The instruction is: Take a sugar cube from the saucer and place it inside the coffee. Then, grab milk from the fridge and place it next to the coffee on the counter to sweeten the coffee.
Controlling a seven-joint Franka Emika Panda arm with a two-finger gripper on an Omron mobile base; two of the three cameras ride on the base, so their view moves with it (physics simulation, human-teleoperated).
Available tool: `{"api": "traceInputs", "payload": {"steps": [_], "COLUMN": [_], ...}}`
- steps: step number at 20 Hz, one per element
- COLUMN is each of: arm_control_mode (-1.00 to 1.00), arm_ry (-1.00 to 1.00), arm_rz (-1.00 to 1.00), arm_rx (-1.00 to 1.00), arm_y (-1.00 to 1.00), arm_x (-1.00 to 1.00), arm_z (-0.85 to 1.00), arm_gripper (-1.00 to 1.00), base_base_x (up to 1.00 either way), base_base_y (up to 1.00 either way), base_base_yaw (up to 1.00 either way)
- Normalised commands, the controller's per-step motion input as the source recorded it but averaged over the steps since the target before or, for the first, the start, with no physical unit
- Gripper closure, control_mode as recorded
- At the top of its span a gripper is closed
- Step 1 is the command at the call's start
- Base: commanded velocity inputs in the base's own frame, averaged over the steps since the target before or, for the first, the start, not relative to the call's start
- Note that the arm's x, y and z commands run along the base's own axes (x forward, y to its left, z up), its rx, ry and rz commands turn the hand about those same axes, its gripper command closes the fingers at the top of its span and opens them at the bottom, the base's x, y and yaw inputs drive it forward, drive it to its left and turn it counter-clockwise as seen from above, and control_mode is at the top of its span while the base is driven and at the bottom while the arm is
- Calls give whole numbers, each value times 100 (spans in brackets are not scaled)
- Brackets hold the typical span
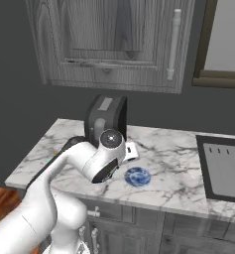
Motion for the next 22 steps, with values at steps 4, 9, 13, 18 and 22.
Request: {"api": "traceInputs", "payload": {"steps": [4,9,13,18,22], "arm_control_mode": [-100,-100,-100,-100,-100], "arm_ry": [0,3,12,6,4], "arm_rz": [0,0,-1,-1,0], "arm_rx": [0,0,0,0,0], "arm_y": [100,100,100,100,69], "arm_x": [0,0,0,30,40], "arm_z": [47,35,13,8,0], "arm_gripper": [100,100,100,100,100], "base_base_x": [0,0,0,0,0], "base_base_y": [0,0,0,0,0], "base_base_yaw": [0,0,0,0,0]}}
